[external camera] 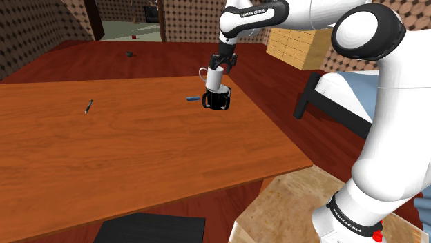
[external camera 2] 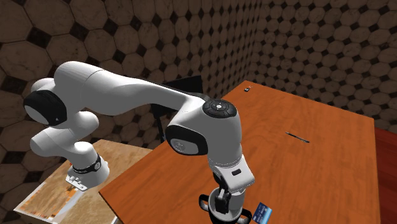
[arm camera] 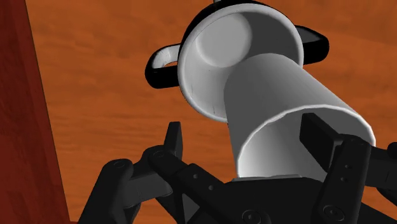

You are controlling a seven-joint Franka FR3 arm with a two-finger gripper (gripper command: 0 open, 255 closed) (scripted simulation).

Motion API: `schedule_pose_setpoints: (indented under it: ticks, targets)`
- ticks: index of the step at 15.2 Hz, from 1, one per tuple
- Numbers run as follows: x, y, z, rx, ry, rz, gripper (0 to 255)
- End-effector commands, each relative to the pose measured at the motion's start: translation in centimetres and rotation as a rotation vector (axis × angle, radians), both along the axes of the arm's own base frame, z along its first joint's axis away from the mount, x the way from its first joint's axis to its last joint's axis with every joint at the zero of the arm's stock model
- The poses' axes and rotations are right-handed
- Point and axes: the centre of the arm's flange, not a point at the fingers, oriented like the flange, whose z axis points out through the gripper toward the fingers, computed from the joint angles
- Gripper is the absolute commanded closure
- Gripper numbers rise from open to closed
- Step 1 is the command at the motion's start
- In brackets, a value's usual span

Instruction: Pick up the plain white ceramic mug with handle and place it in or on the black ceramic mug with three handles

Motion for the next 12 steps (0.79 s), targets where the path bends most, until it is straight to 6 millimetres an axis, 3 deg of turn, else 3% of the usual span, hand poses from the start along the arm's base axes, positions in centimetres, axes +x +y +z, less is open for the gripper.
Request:
schedule_pose_setpoints:
  ticks: [1, 5, 12]
  targets:
    - [0.0, 0.0, 0.0, 0.0, 0.0, 0.0, 0]
    - [-0.8, 0.0, 4.9, 0.0, 0.0, 0.0, 0]
    - [-0.8, 0.0, 4.9, 0.0, 0.0, 0.0, 0]
